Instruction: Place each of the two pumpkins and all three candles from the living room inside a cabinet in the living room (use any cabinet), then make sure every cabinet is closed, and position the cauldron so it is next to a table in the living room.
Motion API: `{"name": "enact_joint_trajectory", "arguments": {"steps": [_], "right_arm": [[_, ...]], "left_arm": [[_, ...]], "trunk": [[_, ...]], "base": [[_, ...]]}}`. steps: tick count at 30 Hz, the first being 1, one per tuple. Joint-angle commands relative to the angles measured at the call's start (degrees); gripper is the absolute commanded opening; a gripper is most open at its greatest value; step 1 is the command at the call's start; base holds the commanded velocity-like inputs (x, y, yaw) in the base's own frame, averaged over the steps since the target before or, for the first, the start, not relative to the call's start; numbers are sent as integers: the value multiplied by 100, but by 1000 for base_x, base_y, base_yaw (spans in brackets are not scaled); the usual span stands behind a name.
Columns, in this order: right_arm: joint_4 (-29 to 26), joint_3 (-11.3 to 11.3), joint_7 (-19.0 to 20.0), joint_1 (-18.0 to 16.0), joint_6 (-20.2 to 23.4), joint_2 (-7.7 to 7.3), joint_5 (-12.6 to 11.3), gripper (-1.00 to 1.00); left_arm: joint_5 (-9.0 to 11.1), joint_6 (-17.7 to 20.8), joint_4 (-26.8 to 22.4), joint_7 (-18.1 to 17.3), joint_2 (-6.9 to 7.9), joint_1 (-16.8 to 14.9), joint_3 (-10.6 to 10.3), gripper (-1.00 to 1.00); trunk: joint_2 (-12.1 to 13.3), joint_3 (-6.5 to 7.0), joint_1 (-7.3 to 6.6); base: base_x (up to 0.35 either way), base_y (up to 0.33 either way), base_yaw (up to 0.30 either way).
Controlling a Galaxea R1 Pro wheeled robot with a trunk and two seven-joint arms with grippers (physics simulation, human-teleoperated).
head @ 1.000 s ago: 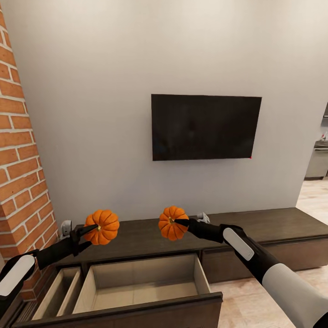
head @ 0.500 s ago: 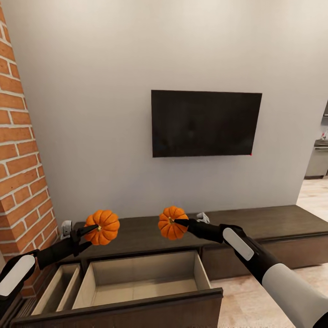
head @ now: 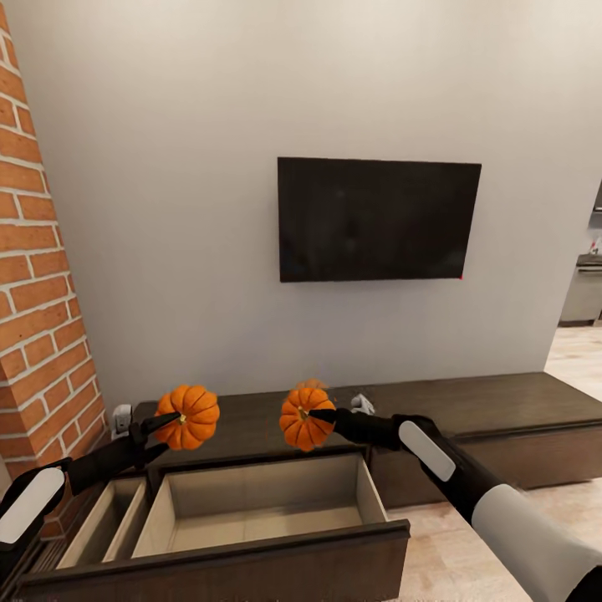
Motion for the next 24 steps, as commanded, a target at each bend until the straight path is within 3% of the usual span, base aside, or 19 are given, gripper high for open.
{"name": "enact_joint_trajectory", "arguments": {"steps": [1, 6, 14, 15, 18, 24], "right_arm": [[5, 142, -25, -15, 103, 77, 14, -100], [44, 273, -57, -19, 326, 399, 141, -100], [65, 284, -83, -20, 360, 434, 163, -100], [80, 286, -136, -20, 361, 438, 162, -100], [114, 257, -770, -224, 588, 544, 135, -100], [126, 233, -1021, -646, 1106, 742, 138, -100]], "left_arm": [[36, 26, 2, 5, 5, -5, -14, -100], [-11, 22, 2, 47, 5, -4, -28, -100], [6, 32, 2, 41, 5, -5, -49, -100], [9, 33, 2, 40, 5, -5, -50, -100], [3, 26, 7, 72, -35, -5, -117, -100], [-27, 26, 3, 67, -162, -5, -245, -100]], "trunk": [[-45, -24, 22], [-245, -114, 132], [-566, -258, 307], [-606, -276, 329], [-727, -329, 395], [-967, -437, 527]], "base": [[0, 0, 0], [0, 0, 0], [0, 0, 0], [0, 0, 0], [0, 0, 0], [0, 0, 0]]}}
